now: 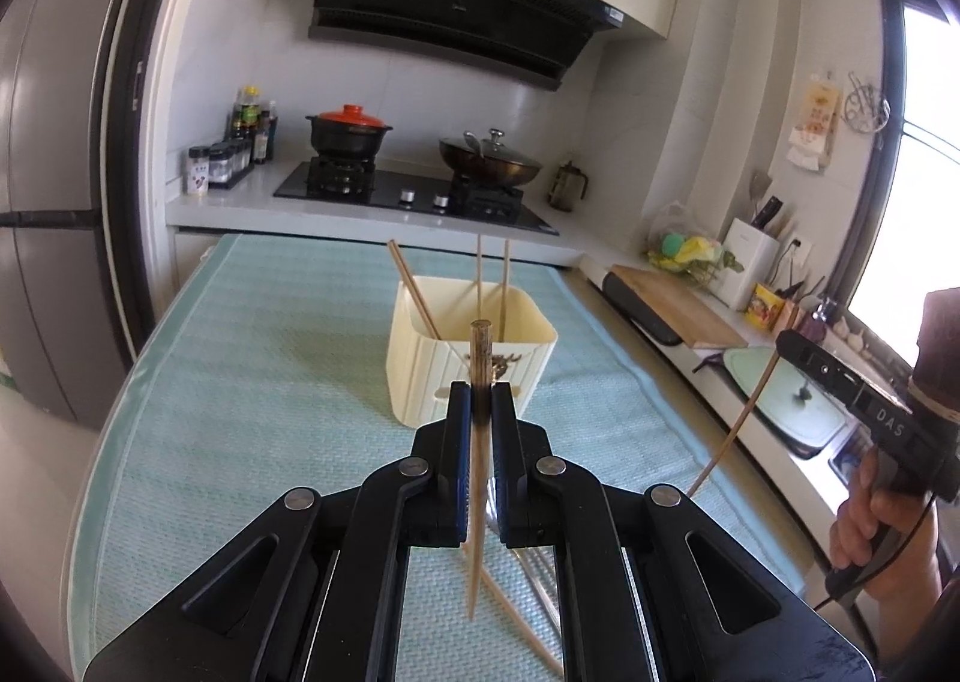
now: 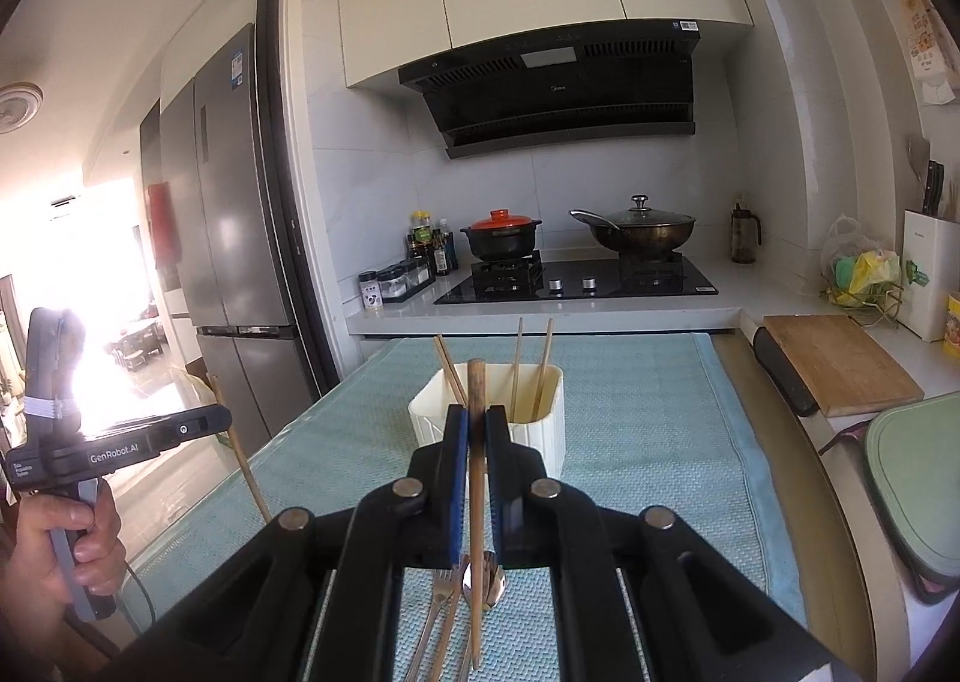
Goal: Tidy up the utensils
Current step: 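Lift both held chopsticks and carry them over the cream holder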
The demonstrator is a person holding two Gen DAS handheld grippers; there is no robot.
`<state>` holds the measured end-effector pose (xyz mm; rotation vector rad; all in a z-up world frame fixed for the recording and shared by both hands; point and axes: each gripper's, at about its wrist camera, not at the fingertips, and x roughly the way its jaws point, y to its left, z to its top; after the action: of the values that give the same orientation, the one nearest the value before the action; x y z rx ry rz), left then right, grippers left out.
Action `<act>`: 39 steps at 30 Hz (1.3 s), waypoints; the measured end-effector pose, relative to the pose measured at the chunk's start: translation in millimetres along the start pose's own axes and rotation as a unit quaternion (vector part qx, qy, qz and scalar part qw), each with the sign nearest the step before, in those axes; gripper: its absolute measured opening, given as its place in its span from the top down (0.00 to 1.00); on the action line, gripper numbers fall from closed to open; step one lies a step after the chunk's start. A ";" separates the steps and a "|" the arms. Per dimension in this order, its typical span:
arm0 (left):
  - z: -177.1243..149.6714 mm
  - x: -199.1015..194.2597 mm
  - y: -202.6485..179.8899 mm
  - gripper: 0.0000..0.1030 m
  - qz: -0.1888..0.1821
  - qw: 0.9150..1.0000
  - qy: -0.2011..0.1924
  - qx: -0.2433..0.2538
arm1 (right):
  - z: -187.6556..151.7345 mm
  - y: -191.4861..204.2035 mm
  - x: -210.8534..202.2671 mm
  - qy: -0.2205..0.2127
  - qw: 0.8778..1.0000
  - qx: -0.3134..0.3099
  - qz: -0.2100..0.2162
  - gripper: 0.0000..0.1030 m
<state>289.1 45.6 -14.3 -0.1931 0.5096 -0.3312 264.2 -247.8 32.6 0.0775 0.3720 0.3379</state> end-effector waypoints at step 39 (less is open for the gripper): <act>168.5 48.2 4.1 0.96 0.014 0.989 -0.145 0.005 | 138.9 4.6 84.4 -0.101 0.993 -0.057 0.002 0.94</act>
<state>415.2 48.8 107.6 -0.2194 0.2238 -0.2718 387.9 -216.7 133.3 0.0000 0.1526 0.3511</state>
